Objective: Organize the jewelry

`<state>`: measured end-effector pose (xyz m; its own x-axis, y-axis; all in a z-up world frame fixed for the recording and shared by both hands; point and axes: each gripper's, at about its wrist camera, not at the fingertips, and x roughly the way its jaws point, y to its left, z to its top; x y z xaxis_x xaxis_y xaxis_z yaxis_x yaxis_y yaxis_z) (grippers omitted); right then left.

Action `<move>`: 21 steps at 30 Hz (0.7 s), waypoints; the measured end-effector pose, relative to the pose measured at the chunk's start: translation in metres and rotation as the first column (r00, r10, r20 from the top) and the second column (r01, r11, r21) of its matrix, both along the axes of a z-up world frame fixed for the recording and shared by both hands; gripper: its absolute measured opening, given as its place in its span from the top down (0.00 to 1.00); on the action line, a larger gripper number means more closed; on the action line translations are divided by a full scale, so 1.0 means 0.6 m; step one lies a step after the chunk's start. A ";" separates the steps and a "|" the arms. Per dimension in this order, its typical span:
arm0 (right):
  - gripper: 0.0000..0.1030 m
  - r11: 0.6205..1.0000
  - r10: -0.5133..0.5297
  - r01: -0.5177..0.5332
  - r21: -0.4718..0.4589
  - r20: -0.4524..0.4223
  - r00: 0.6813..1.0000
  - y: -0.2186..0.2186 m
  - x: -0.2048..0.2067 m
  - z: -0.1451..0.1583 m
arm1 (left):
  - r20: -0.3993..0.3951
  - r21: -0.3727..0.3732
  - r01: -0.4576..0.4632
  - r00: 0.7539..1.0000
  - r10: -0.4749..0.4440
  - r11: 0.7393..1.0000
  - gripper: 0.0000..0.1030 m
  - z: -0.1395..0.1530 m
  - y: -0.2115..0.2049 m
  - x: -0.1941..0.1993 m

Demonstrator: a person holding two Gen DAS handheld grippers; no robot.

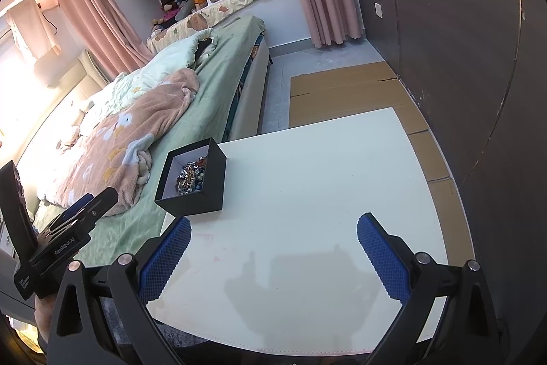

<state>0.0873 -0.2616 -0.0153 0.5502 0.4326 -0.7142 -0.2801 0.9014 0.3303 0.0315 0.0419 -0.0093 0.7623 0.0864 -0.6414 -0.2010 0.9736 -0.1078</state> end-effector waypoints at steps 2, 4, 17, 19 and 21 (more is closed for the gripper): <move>0.07 1.000 0.000 0.000 0.000 0.000 1.000 0.002 0.000 0.000 | 0.001 0.002 0.000 1.000 0.000 1.000 0.05 -0.001 -0.001 -0.001; 0.07 1.000 -0.001 0.001 0.000 0.000 1.000 0.002 0.000 0.000 | 0.003 -0.001 -0.001 1.000 0.001 1.000 0.05 -0.001 -0.001 0.000; 0.07 1.000 -0.001 0.001 -0.004 0.001 1.000 0.001 0.000 0.000 | 0.002 0.002 -0.004 1.000 0.004 1.000 0.05 -0.003 -0.002 0.001; 0.07 1.000 -0.001 0.001 -0.004 0.000 1.000 0.002 0.001 0.000 | -0.001 -0.001 -0.002 1.000 0.002 1.000 0.05 -0.003 -0.001 0.001; 0.07 1.000 -0.002 0.002 -0.005 0.000 1.000 0.000 0.001 0.001 | -0.001 -0.006 -0.001 1.000 0.001 1.000 0.05 -0.002 0.001 0.000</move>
<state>0.0878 -0.2614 -0.0148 0.5507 0.4281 -0.7166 -0.2786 0.9035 0.3256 0.0315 0.0424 -0.0108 0.7614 0.0837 -0.6428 -0.2025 0.9727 -0.1132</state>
